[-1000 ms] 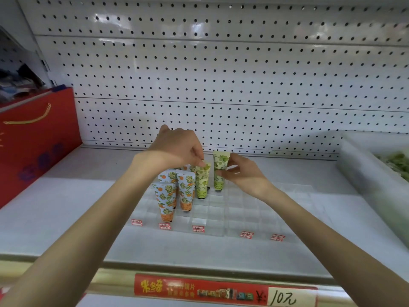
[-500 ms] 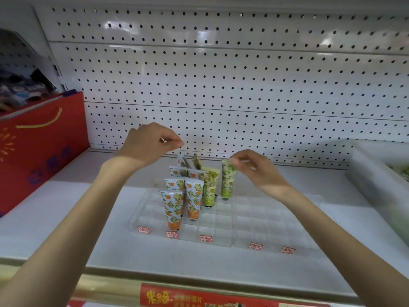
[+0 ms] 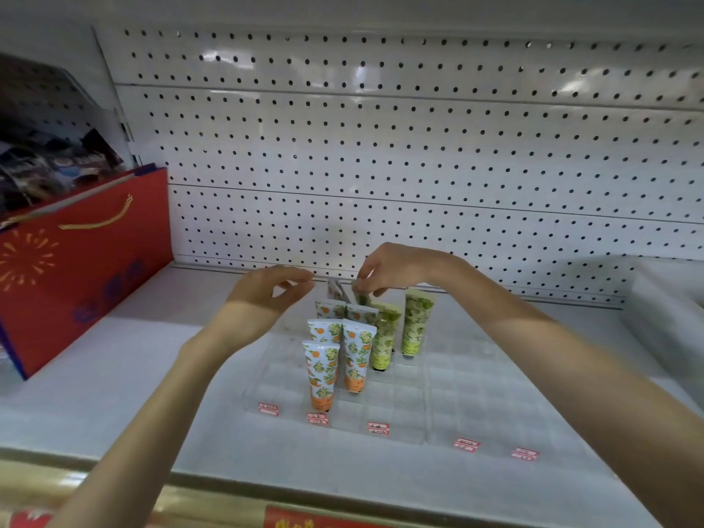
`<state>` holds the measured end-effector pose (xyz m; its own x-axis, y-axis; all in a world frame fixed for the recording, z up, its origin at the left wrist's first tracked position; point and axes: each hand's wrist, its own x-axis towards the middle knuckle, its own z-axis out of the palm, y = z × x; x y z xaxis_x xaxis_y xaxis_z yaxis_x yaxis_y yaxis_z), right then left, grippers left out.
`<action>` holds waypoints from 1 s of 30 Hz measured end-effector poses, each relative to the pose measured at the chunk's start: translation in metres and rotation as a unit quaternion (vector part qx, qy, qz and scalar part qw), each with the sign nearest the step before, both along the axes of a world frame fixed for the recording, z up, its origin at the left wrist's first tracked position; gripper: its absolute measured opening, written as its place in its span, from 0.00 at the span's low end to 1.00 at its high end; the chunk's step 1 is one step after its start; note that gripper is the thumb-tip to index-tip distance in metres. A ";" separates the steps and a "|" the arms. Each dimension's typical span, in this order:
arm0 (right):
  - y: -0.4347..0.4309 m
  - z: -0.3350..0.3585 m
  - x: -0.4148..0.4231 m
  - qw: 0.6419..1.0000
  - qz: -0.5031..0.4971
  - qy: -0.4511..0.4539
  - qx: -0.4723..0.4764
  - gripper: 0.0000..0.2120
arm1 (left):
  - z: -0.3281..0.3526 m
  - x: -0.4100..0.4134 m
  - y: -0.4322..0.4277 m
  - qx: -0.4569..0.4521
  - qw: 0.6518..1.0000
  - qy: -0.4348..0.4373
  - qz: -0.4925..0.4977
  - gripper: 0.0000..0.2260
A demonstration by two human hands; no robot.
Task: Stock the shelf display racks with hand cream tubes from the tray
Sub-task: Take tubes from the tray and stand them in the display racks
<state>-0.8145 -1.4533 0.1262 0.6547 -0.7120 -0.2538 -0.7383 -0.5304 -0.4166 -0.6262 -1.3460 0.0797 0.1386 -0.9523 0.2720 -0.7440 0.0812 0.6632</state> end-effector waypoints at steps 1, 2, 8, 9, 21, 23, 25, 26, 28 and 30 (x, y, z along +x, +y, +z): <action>0.000 -0.002 0.002 1.000 -0.002 0.007 -0.001 0.12 | -0.005 0.001 0.003 -0.006 1.000 0.013 0.009 0.10; 0.000 -0.004 0.004 1.000 -0.004 0.016 -0.008 0.10 | -0.010 0.003 0.007 -0.010 1.000 0.016 0.018 0.10; 0.004 -0.007 0.007 0.999 -0.040 0.007 -0.023 0.10 | -0.027 0.017 0.026 0.001 0.996 -0.083 0.031 0.22; 0.006 -0.006 0.006 0.999 -0.039 0.002 -0.027 0.08 | -0.028 0.018 0.029 0.002 0.995 -0.098 0.030 0.25; 0.022 0.042 -0.015 0.978 -0.111 -0.152 -0.084 0.03 | -0.042 0.033 0.053 0.013 0.988 -0.149 0.047 0.35; 0.027 0.060 -0.011 0.963 -0.119 -0.206 -0.127 0.04 | -0.045 0.037 0.060 0.017 0.985 -0.158 0.060 0.30; 0.031 0.071 0.001 0.948 -0.108 -0.250 -0.164 0.04 | -0.048 0.041 0.066 0.016 0.985 -0.155 0.072 0.23; 0.034 0.074 0.011 0.944 -0.099 -0.265 -0.167 0.03 | -0.049 0.043 0.069 0.017 0.985 -0.153 0.076 0.21; 0.039 0.072 0.032 0.946 -0.067 -0.284 -0.139 0.04 | -0.051 0.047 0.074 0.022 0.985 -0.147 0.082 0.21; 0.043 0.063 0.054 0.955 -0.042 -0.281 -0.088 0.05 | -0.053 0.051 0.079 0.028 0.986 -0.137 0.087 0.21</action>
